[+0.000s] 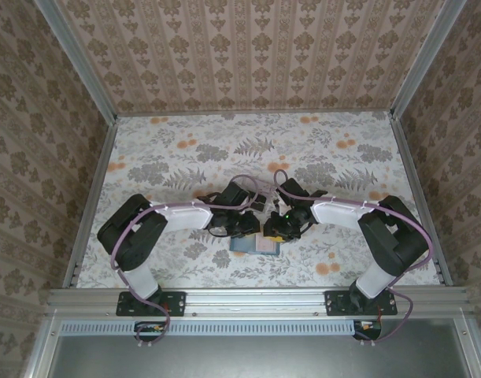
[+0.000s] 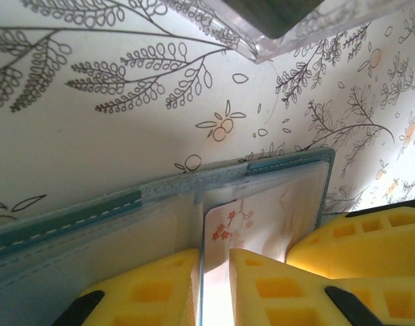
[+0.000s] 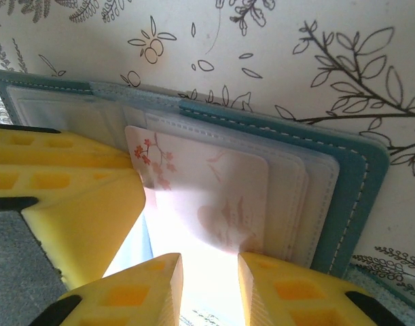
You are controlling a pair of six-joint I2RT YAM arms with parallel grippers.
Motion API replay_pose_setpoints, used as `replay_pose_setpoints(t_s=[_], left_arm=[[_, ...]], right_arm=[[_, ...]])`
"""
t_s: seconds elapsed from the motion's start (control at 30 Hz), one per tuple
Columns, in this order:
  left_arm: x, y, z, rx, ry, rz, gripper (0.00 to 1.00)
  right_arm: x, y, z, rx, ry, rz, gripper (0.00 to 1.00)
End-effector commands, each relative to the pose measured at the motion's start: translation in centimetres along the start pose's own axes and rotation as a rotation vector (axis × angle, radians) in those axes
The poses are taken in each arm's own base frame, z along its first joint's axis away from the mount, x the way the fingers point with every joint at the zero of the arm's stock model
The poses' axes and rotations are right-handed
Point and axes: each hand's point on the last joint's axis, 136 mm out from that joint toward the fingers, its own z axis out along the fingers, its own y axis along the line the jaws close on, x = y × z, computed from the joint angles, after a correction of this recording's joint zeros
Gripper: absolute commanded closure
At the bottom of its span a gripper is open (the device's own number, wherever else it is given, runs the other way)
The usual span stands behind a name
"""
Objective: Take the credit cards out of the card holder
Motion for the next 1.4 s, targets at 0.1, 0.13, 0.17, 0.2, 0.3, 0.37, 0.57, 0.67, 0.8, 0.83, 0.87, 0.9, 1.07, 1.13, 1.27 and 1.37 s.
replay_pose_setpoints(t_s=[0.1, 0.13, 0.17, 0.2, 0.3, 0.37, 0.57, 0.67, 0.8, 0.83, 0.87, 0.9, 1.07, 1.13, 1.27, 1.37], left_arm=[[0.3, 0.5, -2.2, -0.072, -0.040, 0.007, 0.77], [0.3, 0.3, -2.4, -0.065, -0.042, 0.010, 0.77], [0.3, 0.0, -2.4, -0.054, -0.039, 0.011, 0.77], [0.5, -0.3, -2.3, -0.038, -0.032, 0.013, 0.76], [1.1, -1.7, -1.4, 0.021, 0.014, 0.017, 0.76], [1.4, -2.1, -0.7, 0.040, 0.030, 0.014, 0.76], [2.4, -1.5, 0.8, 0.039, 0.062, -0.014, 0.76], [2.5, -1.1, 1.0, 0.026, 0.067, -0.016, 0.76], [2.6, -0.8, 1.1, 0.023, 0.072, -0.022, 0.76], [2.5, -0.8, 1.1, 0.025, 0.069, -0.024, 0.77], [2.5, -0.8, 1.1, 0.030, 0.066, -0.025, 0.78], [2.4, -0.8, 1.1, 0.033, 0.063, -0.031, 0.79], [2.1, -0.3, 0.5, 0.026, 0.040, -0.042, 0.84], [2.0, -0.1, 0.3, 0.022, 0.035, -0.045, 0.84], [1.9, -0.2, -0.1, 0.026, 0.032, -0.043, 0.85], [2.0, -0.6, -0.1, 0.040, 0.036, -0.038, 0.85]], right_arm=[[0.9, -1.6, 0.0, 0.071, 0.012, 0.019, 0.70], [0.8, -1.6, 0.0, 0.070, 0.012, 0.018, 0.71], [0.8, -1.6, 0.0, 0.070, 0.012, 0.019, 0.70], [0.8, -1.6, 0.0, 0.070, 0.012, 0.018, 0.71], [0.8, -1.5, -0.1, 0.067, 0.011, 0.018, 0.71], [0.7, -1.5, 0.0, 0.069, 0.011, 0.017, 0.70], [0.7, -1.4, -0.2, 0.067, 0.007, 0.016, 0.71], [0.8, -1.4, -0.2, 0.069, 0.011, 0.015, 0.70], [0.8, -1.5, -0.2, 0.073, 0.009, 0.016, 0.70], [0.8, -1.5, -0.2, 0.073, 0.010, 0.016, 0.70], [0.9, -1.6, -0.2, 0.071, 0.010, 0.017, 0.71], [0.9, -1.6, -0.2, 0.073, 0.007, 0.018, 0.71], [0.7, -1.5, -0.7, 0.078, -0.013, 0.014, 0.73], [0.6, -1.2, -1.2, 0.070, -0.027, 0.009, 0.73], [0.4, -0.6, -2.0, 0.059, -0.055, 0.004, 0.72], [0.4, -0.5, -2.3, 0.055, -0.062, 0.004, 0.73]])
